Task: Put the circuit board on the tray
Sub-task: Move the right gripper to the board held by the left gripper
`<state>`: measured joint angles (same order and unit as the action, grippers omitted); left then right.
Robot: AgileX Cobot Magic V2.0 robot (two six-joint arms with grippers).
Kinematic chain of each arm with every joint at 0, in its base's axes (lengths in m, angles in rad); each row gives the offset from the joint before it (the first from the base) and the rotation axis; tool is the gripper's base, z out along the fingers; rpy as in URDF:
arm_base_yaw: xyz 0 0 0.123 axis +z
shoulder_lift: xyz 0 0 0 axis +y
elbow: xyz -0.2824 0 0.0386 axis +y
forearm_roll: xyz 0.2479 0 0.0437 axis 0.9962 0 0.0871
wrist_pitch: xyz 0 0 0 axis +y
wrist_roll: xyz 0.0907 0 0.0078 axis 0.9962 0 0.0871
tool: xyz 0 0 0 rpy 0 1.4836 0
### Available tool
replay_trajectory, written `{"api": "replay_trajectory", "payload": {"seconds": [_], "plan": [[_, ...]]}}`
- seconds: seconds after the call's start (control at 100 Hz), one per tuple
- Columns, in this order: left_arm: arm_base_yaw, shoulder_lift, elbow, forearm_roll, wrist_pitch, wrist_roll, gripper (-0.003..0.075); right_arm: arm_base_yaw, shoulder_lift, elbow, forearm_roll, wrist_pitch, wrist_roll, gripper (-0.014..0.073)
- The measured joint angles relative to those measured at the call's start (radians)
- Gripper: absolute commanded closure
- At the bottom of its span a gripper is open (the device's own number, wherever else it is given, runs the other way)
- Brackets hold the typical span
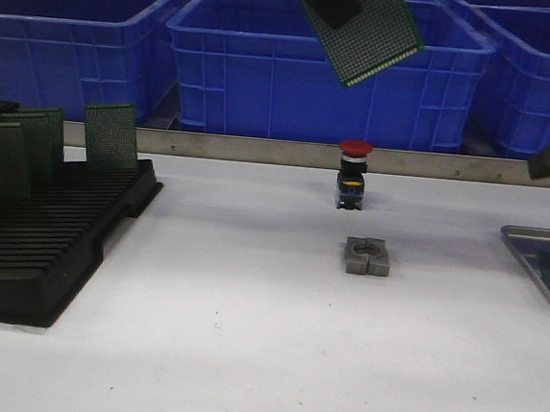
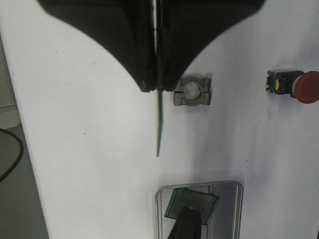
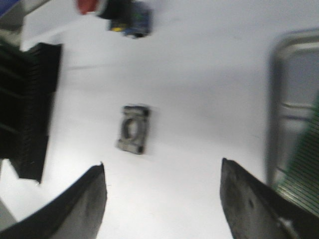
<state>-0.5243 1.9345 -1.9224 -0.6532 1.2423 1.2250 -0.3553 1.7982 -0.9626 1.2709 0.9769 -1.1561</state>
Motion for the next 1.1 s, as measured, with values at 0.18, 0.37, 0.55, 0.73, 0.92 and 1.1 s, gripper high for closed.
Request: {"api": "replay_trajectory", "payload": {"seconds": [0.18,0.37,0.55,0.73,0.92,1.1], "plan": [[0.000,0.000,0.000,0.000,0.000,0.000,0.0738,0.061,-0.041,0.000,0.150,0.160,-0.267,0.0085],[0.000,0.000,0.000,-0.002,0.000,-0.016,0.0738,0.082,-0.093,0.000,0.211,0.180,-0.474,0.0085],[0.000,0.000,0.000,-0.002,0.000,-0.025,0.0738,0.118,-0.151,0.000,0.212,0.184,-0.622,0.0085],[0.000,0.000,0.000,-0.002,0.000,-0.026,0.0738,0.172,-0.191,0.000,0.212,0.190,-0.761,0.0085],[0.000,0.000,0.000,-0.004,0.000,-0.026,0.0738,0.226,-0.200,0.000,0.212,0.192,-0.828,0.0085],[0.000,0.000,0.000,-0.004,0.000,-0.026,0.0738,0.269,-0.200,0.000,0.212,0.192,-0.832,0.0085]]}}
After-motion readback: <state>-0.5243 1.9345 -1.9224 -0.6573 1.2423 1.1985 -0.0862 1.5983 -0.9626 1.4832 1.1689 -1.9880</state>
